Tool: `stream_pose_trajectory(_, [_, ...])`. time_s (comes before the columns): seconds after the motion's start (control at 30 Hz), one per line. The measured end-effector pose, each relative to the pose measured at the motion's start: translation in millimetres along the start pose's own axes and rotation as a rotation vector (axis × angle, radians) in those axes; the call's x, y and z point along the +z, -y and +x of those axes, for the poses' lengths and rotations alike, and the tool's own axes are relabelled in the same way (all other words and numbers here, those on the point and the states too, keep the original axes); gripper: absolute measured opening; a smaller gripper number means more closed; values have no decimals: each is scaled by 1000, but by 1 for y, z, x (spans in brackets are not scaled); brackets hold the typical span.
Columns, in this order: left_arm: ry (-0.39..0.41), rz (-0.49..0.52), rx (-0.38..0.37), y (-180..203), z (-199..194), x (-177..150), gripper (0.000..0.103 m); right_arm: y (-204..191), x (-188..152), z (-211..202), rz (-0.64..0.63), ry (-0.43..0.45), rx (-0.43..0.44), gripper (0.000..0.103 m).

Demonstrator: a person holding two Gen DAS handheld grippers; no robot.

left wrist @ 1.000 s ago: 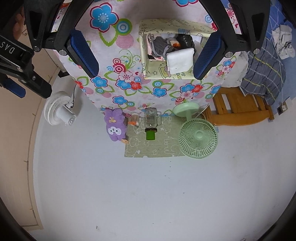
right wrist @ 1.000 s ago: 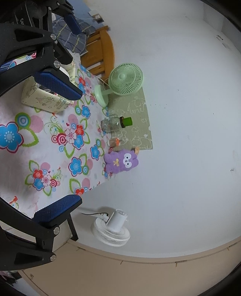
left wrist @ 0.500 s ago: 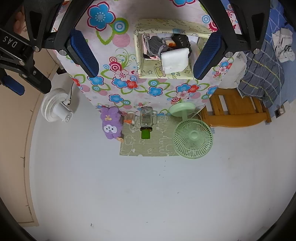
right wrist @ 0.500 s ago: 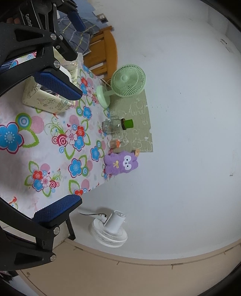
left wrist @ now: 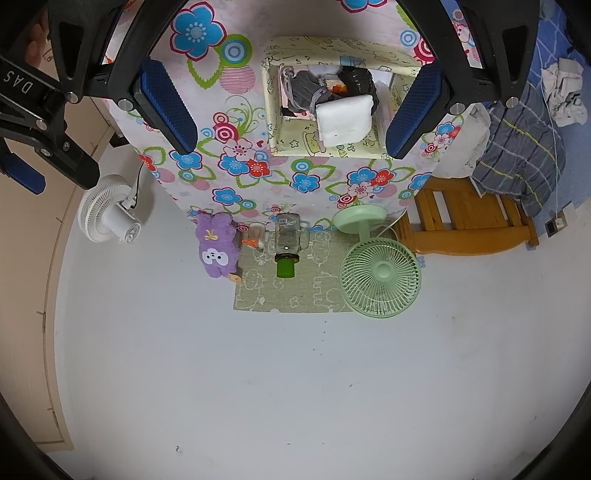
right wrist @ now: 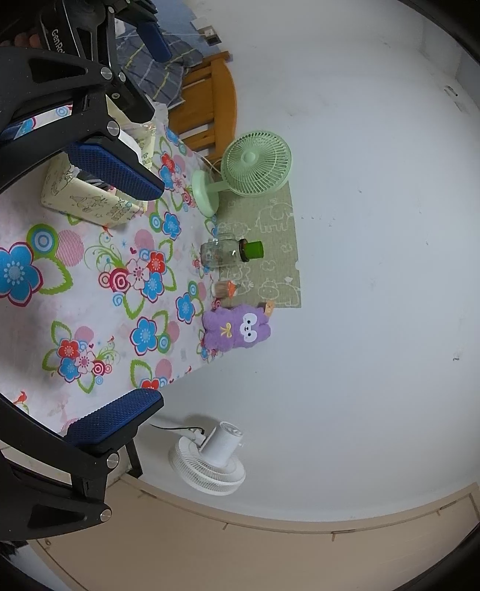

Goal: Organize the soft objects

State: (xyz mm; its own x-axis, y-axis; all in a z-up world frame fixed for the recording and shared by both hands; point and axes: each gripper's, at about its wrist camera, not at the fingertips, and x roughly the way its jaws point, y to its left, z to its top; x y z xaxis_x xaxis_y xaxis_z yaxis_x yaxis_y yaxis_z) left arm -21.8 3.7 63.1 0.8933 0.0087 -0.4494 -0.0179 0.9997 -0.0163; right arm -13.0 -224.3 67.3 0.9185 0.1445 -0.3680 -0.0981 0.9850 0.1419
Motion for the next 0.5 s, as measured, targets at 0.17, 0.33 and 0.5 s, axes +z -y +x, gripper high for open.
stream_pose_trajectory(0.17, [7, 1, 7, -1, -1, 0, 103, -1, 0, 1, -1, 0, 3, 103])
stream_pose_trajectory(0.33, [9, 0, 6, -1, -1, 2, 103, -2, 0, 0, -2, 1, 3, 103])
stream_pose_trajectory(0.5, [13, -1, 9, -1, -1, 3, 103, -2, 1, 0, -2, 1, 4, 103])
